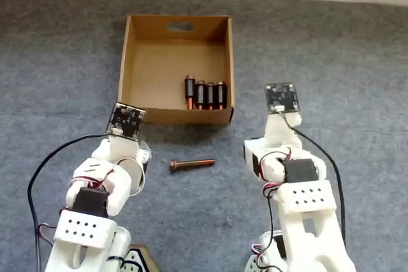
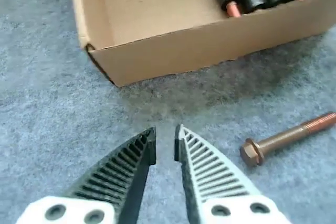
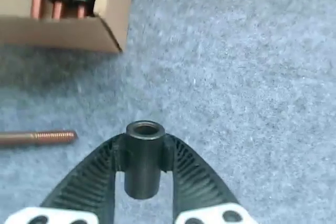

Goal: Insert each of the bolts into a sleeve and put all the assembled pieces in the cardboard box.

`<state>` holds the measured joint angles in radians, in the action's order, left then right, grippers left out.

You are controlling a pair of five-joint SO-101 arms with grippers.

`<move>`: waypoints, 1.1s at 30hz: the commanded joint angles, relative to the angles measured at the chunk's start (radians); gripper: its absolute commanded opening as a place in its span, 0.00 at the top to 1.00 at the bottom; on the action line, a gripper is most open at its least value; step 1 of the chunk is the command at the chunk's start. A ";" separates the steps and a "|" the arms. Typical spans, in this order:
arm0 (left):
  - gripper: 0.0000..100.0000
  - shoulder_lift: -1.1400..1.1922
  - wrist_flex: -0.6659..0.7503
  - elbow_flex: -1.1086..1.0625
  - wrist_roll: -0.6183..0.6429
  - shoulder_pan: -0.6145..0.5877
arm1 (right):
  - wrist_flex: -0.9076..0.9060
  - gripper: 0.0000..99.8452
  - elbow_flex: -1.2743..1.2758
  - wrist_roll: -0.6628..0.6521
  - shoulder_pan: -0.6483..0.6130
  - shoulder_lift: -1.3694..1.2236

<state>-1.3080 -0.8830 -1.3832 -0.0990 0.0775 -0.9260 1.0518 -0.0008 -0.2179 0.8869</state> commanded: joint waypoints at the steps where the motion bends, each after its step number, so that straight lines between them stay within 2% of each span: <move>1: 0.90 0.053 -0.029 0.076 -0.034 0.038 | 0.061 0.99 0.015 0.038 -0.004 0.035; 7: 0.90 0.452 -0.034 0.257 -0.040 0.051 | 0.107 0.99 0.085 0.020 -0.002 0.036; 10: 0.90 0.650 -0.097 0.372 -0.037 0.097 | 0.107 0.99 0.093 0.023 -0.002 0.036; 16: 0.90 0.730 -0.153 0.450 -0.034 0.183 | 0.107 0.99 0.094 0.023 -0.002 0.036; 18: 0.90 0.727 -0.153 0.450 0.032 0.211 | 0.107 0.99 0.094 0.023 -0.002 0.036; 25: 0.89 0.736 -0.152 0.447 0.451 0.306 | 0.107 0.99 0.096 0.023 -0.002 0.036; 29: 0.79 0.736 -0.150 0.403 0.471 0.358 | 0.107 0.99 0.110 0.021 -0.002 0.036; 33: 0.81 0.736 -0.080 0.378 0.470 0.321 | 0.107 0.99 0.111 0.021 -0.002 0.036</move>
<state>-0.5746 -1.0134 -1.0012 0.3613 0.4196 -0.8370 1.1715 0.0192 -0.2179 0.8991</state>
